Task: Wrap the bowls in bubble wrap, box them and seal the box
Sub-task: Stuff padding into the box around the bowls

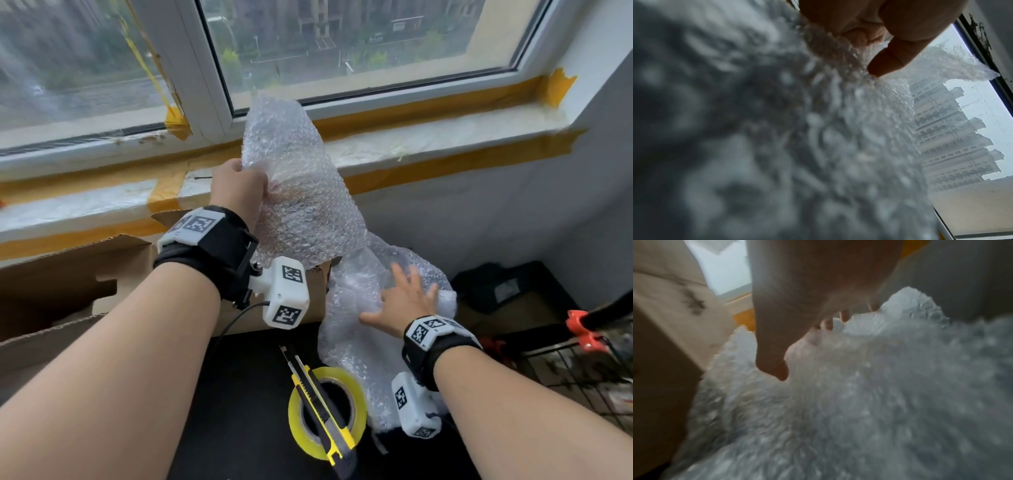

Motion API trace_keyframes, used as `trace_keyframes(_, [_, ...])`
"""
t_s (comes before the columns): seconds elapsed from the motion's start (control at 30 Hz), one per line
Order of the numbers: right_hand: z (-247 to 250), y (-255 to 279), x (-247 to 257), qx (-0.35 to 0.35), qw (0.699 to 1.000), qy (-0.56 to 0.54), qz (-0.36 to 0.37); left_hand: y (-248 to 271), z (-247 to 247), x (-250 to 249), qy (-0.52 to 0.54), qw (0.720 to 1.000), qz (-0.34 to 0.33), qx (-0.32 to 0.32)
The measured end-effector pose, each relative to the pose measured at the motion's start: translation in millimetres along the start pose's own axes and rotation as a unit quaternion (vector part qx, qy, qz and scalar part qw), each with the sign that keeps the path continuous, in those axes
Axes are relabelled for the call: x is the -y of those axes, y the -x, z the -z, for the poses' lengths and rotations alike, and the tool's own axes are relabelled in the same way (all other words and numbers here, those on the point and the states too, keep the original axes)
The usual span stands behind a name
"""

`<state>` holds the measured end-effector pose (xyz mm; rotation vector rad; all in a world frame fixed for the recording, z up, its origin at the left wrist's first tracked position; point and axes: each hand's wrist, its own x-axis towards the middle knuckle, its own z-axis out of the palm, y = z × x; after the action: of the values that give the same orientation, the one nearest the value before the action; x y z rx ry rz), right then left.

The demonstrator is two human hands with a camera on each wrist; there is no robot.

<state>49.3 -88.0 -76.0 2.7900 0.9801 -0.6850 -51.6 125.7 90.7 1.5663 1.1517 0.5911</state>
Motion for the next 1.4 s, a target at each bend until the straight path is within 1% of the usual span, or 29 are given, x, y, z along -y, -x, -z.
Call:
trace_keyframes(0.07, [-7,-4,-7,0.07,0.995,-0.065,-0.016,1,1,1,0.003,1.0,-0.002,0.002])
trace_keyframes(0.1, [-9,-4,-8,0.087,0.993,-0.082,-0.017,3,1,2,0.005,1.0,-0.002,0.003])
trace_keyframes(0.13, [-11,-3,-7,0.09,0.992,-0.087,-0.018,3,1,3,0.007,1.0,-0.002,0.005])
trace_keyframes(0.23, [-11,4,1,0.064,0.992,-0.1,-0.038,5,3,2,0.013,1.0,-0.009,0.004])
trace_keyframes(0.33, [-15,10,14,0.085,0.98,-0.168,-0.063,9,9,-1,0.019,1.0,-0.015,0.003])
trace_keyframes(0.47, [-23,19,28,0.096,0.964,-0.244,-0.048,14,17,-6,0.033,0.999,-0.032,0.001])
trace_keyframes(0.57, [-27,30,37,0.086,0.948,-0.302,-0.044,21,24,-9,0.037,0.998,-0.047,-0.002])
trace_keyframes(0.7, [-33,45,48,0.111,0.933,-0.339,-0.04,28,33,-8,0.043,0.997,-0.054,0.015])
trace_keyframes(0.8, [-27,53,48,0.118,0.927,-0.351,-0.06,28,40,-6,0.046,0.997,-0.061,0.021])
trace_keyframes(0.9, [-19,57,41,0.083,0.926,-0.359,-0.08,34,47,-8,0.07,0.995,-0.065,0.027])
trace_keyframes(1.03, [-10,65,33,0.016,0.937,-0.339,-0.086,37,61,-8,0.085,0.995,-0.058,0.015])
trace_keyframes(1.17, [-1,68,30,-0.061,0.95,-0.282,-0.117,36,74,-3,0.033,0.999,-0.039,0.004])
trace_keyframes(1.23, [1,67,30,-0.093,0.952,-0.265,-0.125,39,78,-1,0.028,0.999,-0.033,0.004])
trace_keyframes(1.4, [7,66,29,-0.12,0.949,-0.277,-0.089,47,84,3,0.015,0.999,-0.027,0.01])
